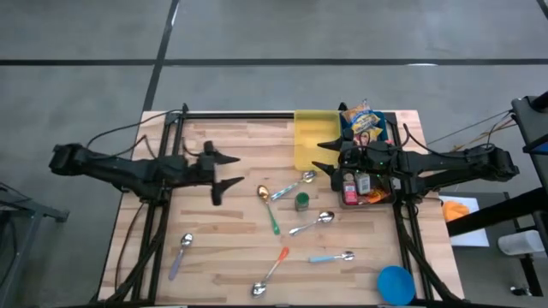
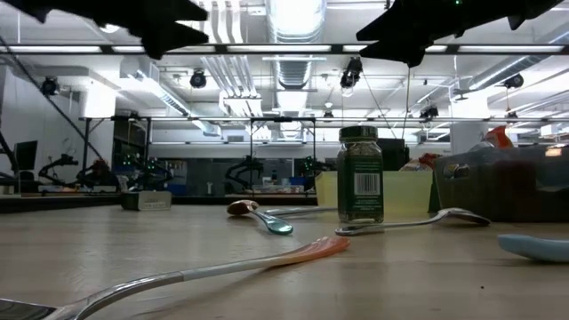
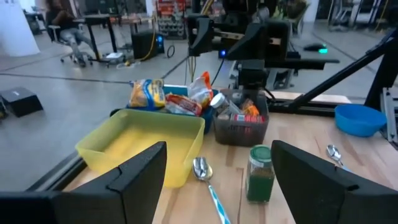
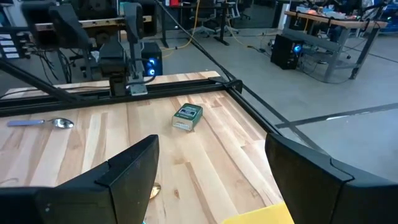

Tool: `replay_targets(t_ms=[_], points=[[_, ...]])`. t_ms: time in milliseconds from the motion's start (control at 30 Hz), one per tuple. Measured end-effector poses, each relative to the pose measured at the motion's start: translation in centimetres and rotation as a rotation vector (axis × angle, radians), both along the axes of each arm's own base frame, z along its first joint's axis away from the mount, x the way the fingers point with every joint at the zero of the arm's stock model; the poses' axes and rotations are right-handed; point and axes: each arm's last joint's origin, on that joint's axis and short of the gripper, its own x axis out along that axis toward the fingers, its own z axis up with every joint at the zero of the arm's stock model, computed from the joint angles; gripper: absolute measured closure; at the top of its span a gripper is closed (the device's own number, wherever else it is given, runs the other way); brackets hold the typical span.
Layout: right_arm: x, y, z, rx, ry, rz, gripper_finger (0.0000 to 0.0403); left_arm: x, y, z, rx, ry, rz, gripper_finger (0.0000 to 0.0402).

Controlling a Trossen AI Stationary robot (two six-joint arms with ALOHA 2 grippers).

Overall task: Pick & Place Food Item
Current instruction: Put the green seasoning bottle into the black bin

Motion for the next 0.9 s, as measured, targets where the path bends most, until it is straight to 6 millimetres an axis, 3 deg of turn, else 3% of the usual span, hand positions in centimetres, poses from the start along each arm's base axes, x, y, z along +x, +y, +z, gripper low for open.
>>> replay_targets(t_ms=[167, 400, 900], points=[[0.0, 0.0, 0.0, 0.000, 0.000, 0.000, 0.0110, -2.9, 0.2, -1.6, -0.001, -0.041, -0.010, 0.0112], [0.0, 0.0, 0.0, 0.000, 0.000, 0.000, 0.0110, -5.3, 0.6, -3.1, 0.020, -0.097, -0.011, 0.0112], [0.0, 0.0, 0.0, 0.000, 0.000, 0.000, 0.0110, -5.8, 0.6, -3.3, 0.025, -0.114, -0.012, 0.0112]])
